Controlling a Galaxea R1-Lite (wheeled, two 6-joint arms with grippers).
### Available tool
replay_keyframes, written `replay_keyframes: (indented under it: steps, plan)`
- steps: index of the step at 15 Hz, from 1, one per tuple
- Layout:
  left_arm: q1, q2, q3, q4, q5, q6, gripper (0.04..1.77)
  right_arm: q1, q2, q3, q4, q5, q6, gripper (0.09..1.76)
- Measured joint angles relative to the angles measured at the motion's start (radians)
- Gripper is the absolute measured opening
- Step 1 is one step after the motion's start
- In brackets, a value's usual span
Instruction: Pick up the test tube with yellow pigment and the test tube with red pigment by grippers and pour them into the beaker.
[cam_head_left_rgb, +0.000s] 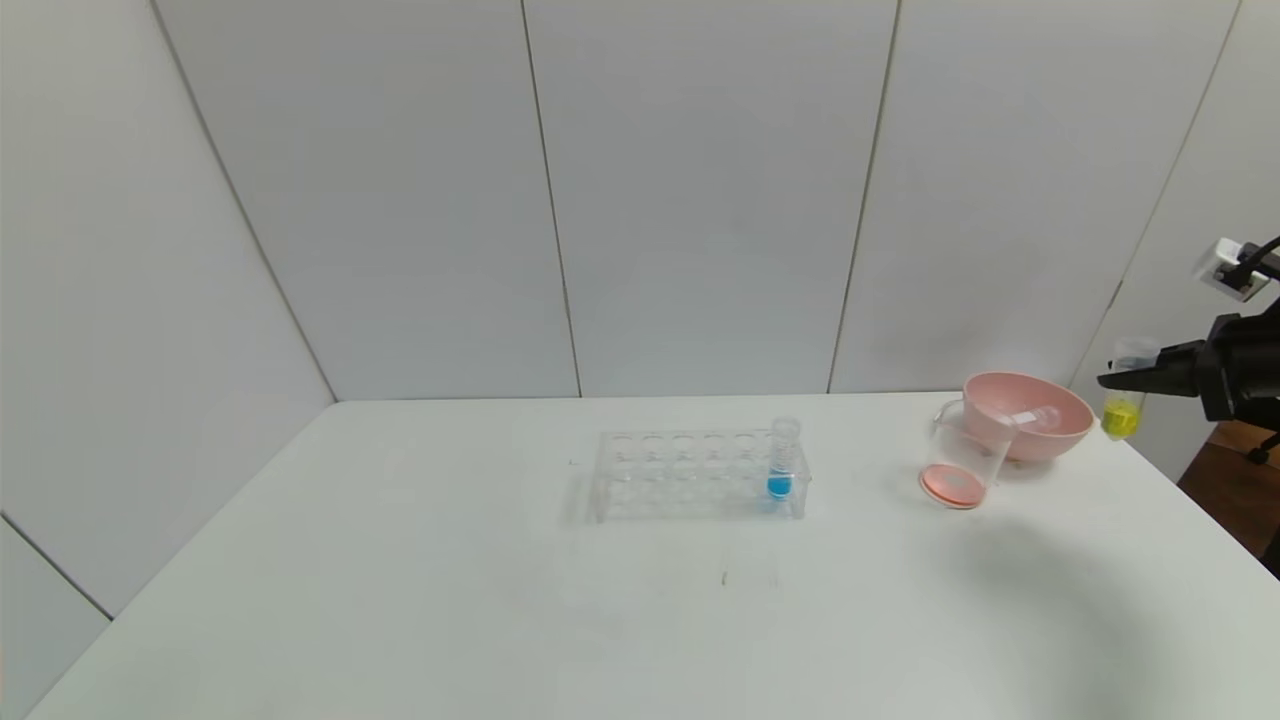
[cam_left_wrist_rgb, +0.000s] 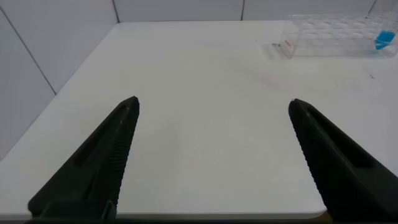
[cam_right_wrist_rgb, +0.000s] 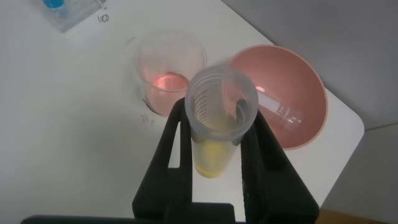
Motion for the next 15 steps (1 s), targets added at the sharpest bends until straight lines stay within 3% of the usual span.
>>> replay_keyframes:
  steps: [5,11,15]
  plan:
    - [0.000,0.000,0.000,0.000,0.000,0.000,1.72,0.017,0.091,-0.121,0.129,-0.106,-0.226,0.51]
    - [0.000,0.000,0.000,0.000,0.000,0.000,1.72,0.101,0.136,-0.290,0.284,-0.202,-0.262,0.51]
    - [0.000,0.000,0.000,0.000,0.000,0.000,1.72,0.171,0.156,-0.338,0.246,-0.341,-0.256,0.51]
